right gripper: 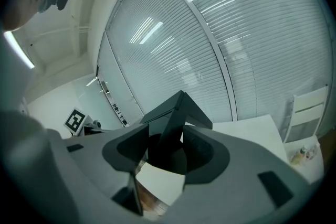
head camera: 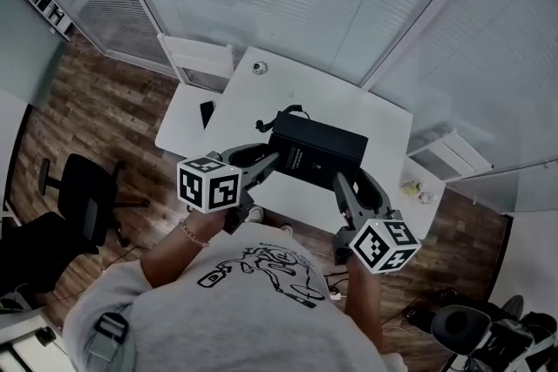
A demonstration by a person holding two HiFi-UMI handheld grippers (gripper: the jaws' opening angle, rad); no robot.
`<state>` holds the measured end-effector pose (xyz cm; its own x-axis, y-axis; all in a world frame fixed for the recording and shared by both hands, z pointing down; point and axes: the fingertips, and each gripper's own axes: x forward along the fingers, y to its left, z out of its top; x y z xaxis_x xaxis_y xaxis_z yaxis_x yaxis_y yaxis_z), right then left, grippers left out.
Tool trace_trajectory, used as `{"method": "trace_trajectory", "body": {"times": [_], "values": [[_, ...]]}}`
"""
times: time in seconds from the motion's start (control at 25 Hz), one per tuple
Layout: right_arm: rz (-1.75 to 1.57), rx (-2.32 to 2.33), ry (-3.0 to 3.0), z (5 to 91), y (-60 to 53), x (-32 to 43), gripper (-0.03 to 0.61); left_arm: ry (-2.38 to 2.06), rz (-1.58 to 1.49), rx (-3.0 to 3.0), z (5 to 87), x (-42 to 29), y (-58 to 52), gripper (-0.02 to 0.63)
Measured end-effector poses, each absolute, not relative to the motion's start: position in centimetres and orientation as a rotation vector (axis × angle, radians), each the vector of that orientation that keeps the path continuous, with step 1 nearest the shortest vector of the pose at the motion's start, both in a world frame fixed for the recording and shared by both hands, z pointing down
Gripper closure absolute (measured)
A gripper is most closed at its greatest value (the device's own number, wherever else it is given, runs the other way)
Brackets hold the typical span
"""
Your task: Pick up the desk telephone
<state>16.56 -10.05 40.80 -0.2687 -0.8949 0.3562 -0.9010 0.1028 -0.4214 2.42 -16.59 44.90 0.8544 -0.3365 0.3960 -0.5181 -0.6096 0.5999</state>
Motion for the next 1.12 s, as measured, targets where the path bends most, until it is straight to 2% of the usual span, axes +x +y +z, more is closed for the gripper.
{"method": "trace_trajectory", "body": {"times": [1.12], "values": [[0.884, 1.937, -2.316, 39.91, -9.98, 17.18, 0.385, -0.582, 0.351, 2.295, 44.37, 3.15, -16.63, 0.482]]}}
